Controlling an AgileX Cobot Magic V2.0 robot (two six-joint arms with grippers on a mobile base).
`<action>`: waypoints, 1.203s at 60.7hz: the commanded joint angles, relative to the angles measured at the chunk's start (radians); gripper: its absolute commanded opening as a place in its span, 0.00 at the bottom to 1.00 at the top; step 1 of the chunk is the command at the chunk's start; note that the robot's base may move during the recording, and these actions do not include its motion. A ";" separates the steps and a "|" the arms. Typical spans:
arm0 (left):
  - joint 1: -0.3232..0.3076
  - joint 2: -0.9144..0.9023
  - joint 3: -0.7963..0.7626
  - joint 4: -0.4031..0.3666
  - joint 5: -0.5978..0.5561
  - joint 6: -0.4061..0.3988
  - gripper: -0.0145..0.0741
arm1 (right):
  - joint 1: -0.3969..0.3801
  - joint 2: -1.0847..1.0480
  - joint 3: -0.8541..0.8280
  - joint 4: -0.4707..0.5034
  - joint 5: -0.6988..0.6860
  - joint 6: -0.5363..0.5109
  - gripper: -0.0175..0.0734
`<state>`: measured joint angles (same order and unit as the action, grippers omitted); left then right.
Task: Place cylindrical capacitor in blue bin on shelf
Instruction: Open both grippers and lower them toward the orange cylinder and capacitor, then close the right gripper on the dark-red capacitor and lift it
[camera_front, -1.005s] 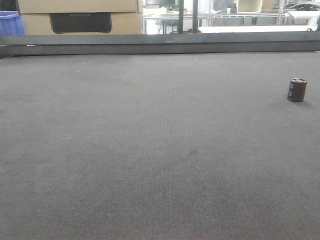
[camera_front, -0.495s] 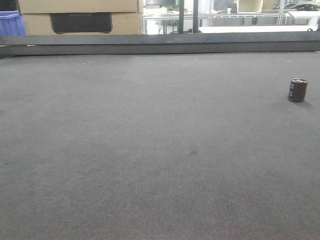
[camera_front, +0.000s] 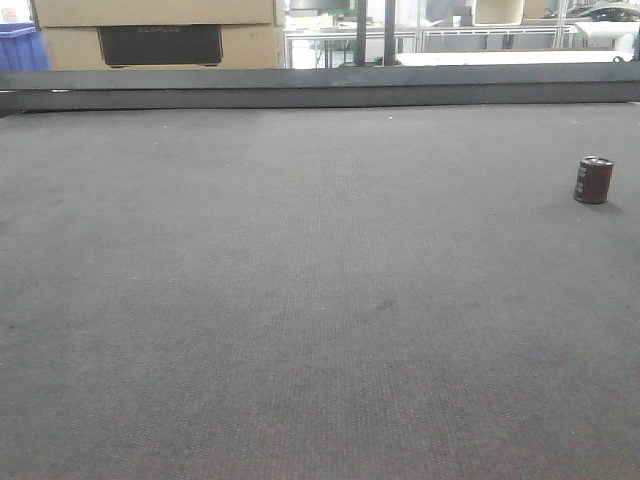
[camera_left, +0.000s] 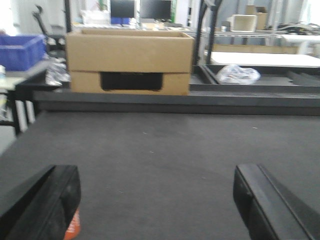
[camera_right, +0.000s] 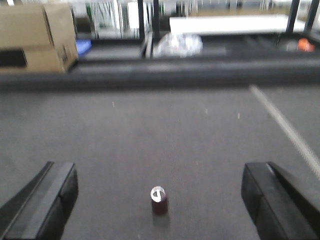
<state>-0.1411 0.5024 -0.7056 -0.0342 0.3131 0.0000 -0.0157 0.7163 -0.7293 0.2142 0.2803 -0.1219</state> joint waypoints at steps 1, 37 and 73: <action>-0.011 0.005 -0.008 -0.035 -0.008 -0.005 0.77 | 0.001 0.076 0.015 -0.001 -0.079 -0.004 0.79; -0.011 0.005 -0.008 -0.035 -0.021 -0.005 0.77 | 0.001 0.724 0.323 -0.186 -1.150 -0.004 0.79; -0.011 0.009 -0.008 -0.025 -0.023 -0.005 0.77 | 0.001 1.216 0.032 -0.186 -1.299 0.110 0.79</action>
<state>-0.1470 0.5109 -0.7056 -0.0601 0.3087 0.0000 -0.0157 1.8917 -0.6612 0.0318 -0.9917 -0.0168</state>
